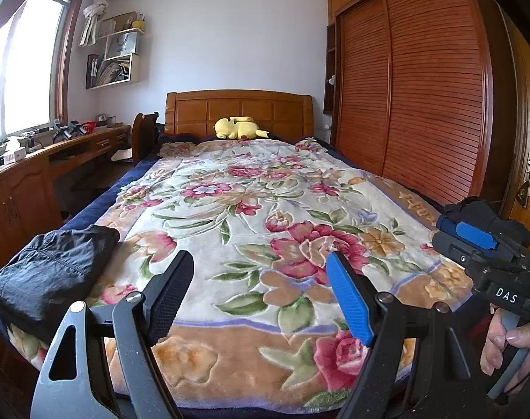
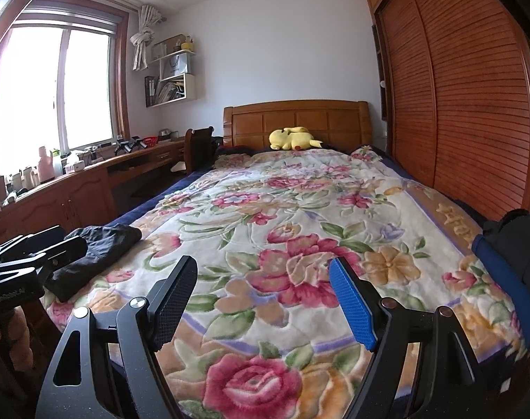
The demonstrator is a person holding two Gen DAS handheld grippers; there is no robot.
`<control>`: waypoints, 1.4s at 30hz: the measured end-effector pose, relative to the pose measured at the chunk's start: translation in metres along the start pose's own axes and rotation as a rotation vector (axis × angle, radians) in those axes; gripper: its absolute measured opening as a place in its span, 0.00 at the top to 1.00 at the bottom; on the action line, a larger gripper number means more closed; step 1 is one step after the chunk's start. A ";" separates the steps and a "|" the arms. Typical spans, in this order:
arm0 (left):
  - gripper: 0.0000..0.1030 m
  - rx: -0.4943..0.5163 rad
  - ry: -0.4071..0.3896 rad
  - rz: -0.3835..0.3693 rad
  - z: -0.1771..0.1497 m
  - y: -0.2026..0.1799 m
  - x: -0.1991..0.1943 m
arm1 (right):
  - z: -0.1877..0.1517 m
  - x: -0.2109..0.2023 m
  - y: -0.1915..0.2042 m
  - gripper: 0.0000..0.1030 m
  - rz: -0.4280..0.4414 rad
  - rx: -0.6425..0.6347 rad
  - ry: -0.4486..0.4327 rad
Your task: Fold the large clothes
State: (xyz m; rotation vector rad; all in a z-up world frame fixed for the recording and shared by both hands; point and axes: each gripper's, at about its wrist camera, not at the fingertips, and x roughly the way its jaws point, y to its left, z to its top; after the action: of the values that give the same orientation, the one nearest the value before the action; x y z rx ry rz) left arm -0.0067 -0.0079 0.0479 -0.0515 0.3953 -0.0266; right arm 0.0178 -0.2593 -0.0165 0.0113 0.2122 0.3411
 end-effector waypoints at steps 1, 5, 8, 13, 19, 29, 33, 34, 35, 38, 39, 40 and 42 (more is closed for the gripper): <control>0.23 -0.001 0.000 -0.001 0.000 0.000 0.000 | 0.000 0.000 0.000 0.23 0.000 0.001 0.000; 0.23 0.002 -0.003 -0.003 0.001 -0.001 -0.001 | 0.000 0.000 0.000 0.23 0.001 0.002 0.002; 0.23 0.002 -0.002 -0.003 0.000 -0.001 -0.001 | -0.001 0.001 0.000 0.23 0.000 0.004 0.004; 0.23 0.002 -0.005 -0.003 0.000 -0.002 -0.001 | -0.001 0.002 0.000 0.23 -0.003 0.004 0.008; 0.23 0.005 -0.007 -0.002 0.002 -0.003 -0.002 | 0.000 0.002 0.000 0.23 -0.004 0.006 0.009; 0.23 0.005 -0.007 -0.001 0.001 -0.003 -0.002 | 0.000 0.002 -0.001 0.23 -0.003 0.006 0.009; 0.23 0.006 -0.005 0.002 0.002 -0.004 -0.003 | -0.001 0.003 -0.001 0.23 -0.004 0.009 0.014; 0.23 0.006 -0.004 0.001 0.002 -0.004 -0.003 | 0.000 0.003 -0.001 0.23 -0.004 0.010 0.015; 0.23 0.006 -0.006 0.002 0.002 -0.005 -0.004 | 0.000 0.003 -0.001 0.23 -0.004 0.011 0.016; 0.23 0.005 -0.006 0.002 0.002 -0.004 -0.004 | 0.000 0.003 0.000 0.23 -0.006 0.012 0.014; 0.23 0.004 -0.005 0.002 0.002 -0.004 -0.004 | 0.001 0.003 0.000 0.23 -0.006 0.013 0.015; 0.23 0.005 -0.005 0.001 0.002 -0.004 -0.004 | 0.001 0.003 0.000 0.23 -0.005 0.014 0.015; 0.23 0.007 -0.005 0.002 0.002 -0.004 -0.004 | 0.000 0.003 0.001 0.23 -0.006 0.014 0.016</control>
State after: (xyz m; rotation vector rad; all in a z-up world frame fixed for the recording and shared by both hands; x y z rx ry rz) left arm -0.0094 -0.0119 0.0512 -0.0446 0.3902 -0.0254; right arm 0.0207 -0.2571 -0.0167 0.0219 0.2300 0.3343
